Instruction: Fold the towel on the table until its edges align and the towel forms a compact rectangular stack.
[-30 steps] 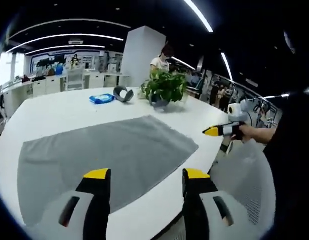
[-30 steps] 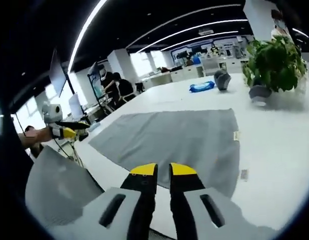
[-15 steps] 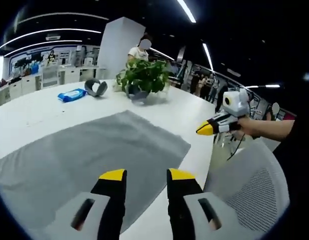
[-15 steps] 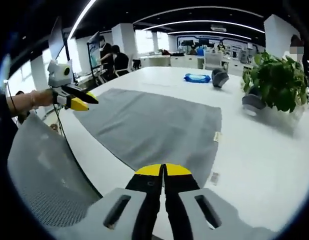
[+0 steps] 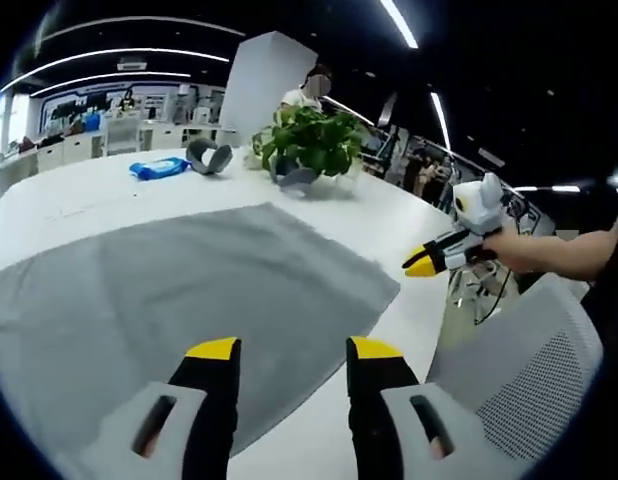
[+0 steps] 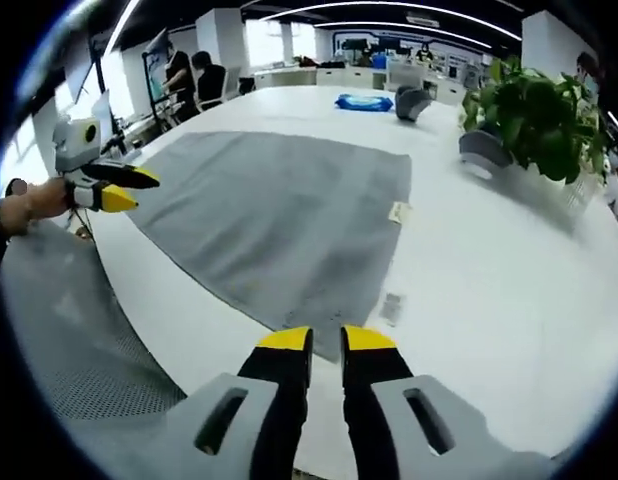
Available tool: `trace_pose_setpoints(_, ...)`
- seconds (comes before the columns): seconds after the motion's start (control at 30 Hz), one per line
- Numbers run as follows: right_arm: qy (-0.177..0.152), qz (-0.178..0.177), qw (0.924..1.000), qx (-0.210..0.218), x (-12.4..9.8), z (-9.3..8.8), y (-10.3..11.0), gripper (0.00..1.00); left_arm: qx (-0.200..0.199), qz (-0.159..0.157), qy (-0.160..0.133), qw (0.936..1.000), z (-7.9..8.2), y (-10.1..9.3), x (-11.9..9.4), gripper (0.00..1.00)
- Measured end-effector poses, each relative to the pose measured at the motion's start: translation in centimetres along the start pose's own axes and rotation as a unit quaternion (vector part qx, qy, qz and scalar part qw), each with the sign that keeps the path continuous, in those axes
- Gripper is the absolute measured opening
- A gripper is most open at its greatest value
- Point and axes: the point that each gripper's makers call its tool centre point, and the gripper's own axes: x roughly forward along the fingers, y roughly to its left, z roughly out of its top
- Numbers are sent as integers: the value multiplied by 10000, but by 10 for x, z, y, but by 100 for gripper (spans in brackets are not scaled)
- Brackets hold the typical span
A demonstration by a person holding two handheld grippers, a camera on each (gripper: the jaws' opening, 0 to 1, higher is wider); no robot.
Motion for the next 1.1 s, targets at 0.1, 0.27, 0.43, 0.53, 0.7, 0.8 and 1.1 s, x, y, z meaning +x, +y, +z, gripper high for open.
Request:
trace_pose_setpoints(0.1,125,-8,9998,139,6,-4,-7,14,-19,-52,-77,10000,3,-6,2,48)
trace_pose_setpoints(0.27,449,101,9989,90,18,-13,-9,13,244,-143,-41,9996,5,-16,4,48)
trace_pose_setpoints(0.43,648,155,9978,35,22,-18,-3,12,303,-158,21,9994,2,-15,4,48)
trace_pose_setpoints(0.53,662,101,9978,23,21,-18,-3,11,279,-148,7,9995,3,-15,3,48)
trace_pose_setpoints(0.7,661,70,9977,136,21,-18,-4,10,164,-149,-64,9997,4,-12,3,47)
trace_pose_setpoints(0.8,547,314,9970,442,22,-18,3,3,208,-151,-18,9997,3,-13,3,47)
trace_pose_setpoints(1.1,236,703,9921,1012,15,-15,21,1,413,-183,29,9990,2,-16,5,46)
